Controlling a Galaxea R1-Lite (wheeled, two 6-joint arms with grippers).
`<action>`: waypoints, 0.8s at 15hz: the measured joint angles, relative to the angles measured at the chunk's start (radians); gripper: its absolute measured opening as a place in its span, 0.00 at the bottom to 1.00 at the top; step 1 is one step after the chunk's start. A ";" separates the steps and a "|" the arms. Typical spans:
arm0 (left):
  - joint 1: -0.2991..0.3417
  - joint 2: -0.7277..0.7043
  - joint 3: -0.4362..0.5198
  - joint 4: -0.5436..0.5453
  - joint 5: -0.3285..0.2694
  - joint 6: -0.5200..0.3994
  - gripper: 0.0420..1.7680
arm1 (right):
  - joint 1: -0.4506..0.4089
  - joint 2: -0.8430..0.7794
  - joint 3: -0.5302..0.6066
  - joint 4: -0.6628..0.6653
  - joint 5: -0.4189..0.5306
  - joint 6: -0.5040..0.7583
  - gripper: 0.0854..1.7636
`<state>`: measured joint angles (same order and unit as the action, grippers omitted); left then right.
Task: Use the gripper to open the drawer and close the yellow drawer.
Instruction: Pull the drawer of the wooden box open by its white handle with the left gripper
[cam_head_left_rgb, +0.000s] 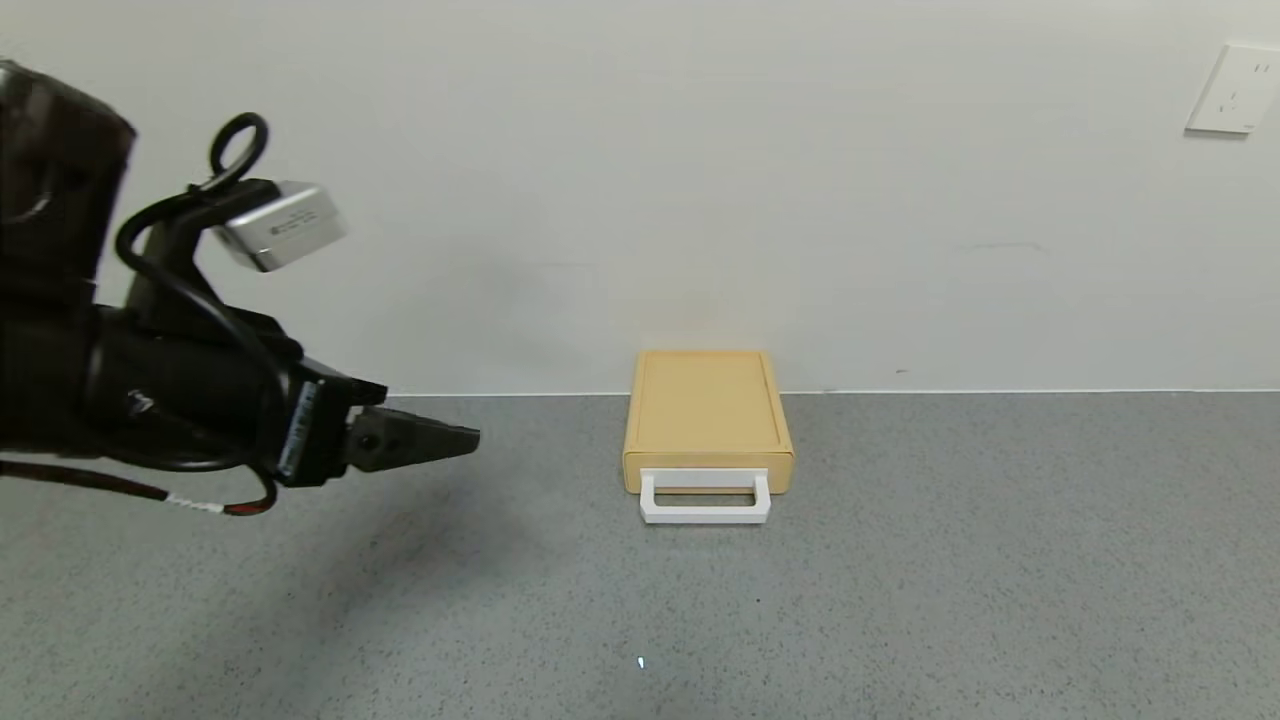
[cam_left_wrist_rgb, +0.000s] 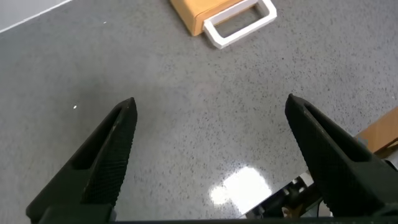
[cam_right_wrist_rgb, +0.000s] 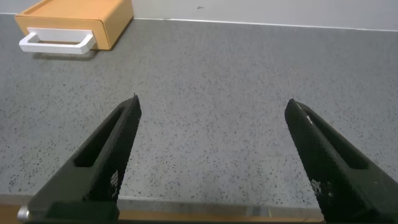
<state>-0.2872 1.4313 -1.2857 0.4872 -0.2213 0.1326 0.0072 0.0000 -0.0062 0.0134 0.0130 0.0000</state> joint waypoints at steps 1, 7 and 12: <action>-0.020 0.047 -0.030 0.000 0.000 0.011 0.97 | 0.000 0.000 0.000 0.000 0.000 0.000 0.96; -0.140 0.269 -0.135 -0.002 0.013 0.039 0.97 | 0.000 0.000 0.000 0.000 0.000 0.000 0.96; -0.173 0.340 -0.134 -0.005 0.037 0.039 0.69 | 0.000 0.000 0.000 0.000 0.000 0.000 0.96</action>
<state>-0.4602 1.7709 -1.4196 0.4823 -0.1843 0.1717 0.0072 0.0000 -0.0062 0.0134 0.0134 0.0000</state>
